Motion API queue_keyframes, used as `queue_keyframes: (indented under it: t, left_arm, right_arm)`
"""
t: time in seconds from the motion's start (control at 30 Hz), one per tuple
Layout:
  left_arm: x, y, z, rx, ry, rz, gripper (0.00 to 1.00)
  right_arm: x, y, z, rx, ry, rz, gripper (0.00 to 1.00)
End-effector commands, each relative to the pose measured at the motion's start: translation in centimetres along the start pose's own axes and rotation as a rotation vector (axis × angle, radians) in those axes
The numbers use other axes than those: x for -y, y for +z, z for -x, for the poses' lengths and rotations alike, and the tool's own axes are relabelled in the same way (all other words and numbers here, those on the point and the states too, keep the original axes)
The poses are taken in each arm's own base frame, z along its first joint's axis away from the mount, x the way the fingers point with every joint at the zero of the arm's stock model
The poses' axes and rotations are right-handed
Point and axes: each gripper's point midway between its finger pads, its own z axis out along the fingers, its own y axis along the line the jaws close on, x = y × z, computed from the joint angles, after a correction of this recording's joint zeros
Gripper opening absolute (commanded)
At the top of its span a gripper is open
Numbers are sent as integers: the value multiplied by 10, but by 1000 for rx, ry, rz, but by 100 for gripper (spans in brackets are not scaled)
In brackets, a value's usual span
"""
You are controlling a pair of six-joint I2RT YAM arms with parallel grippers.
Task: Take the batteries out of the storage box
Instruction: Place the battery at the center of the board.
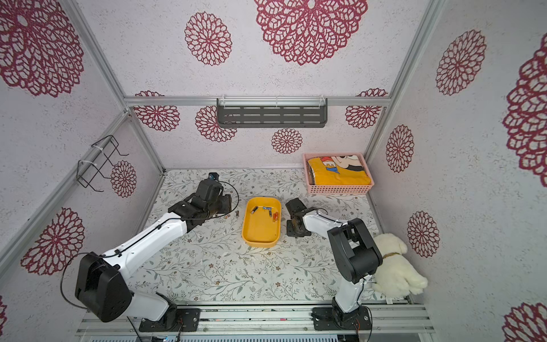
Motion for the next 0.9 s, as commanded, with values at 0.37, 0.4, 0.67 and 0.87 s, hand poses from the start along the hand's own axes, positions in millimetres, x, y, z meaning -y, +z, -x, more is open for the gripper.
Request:
queue_keyframes:
  t: [0.37, 0.4, 0.67, 0.87]
  left_arm:
    - [32, 10, -14, -61, 79, -26, 62]
    - [32, 9, -12, -59, 81, -25, 62]
    - [48, 6, 10, -72, 127, -32, 62]
    - [79, 34, 9, -187, 146, -45, 57]
  right_arm:
    - [14, 5, -25, -28, 2, -44, 21]
    - [14, 3, -24, -22, 5, -41, 25]
    - [7, -42, 7, 76, 24, 11, 34]
    - [13, -103, 50, 332, 37, 40, 40]
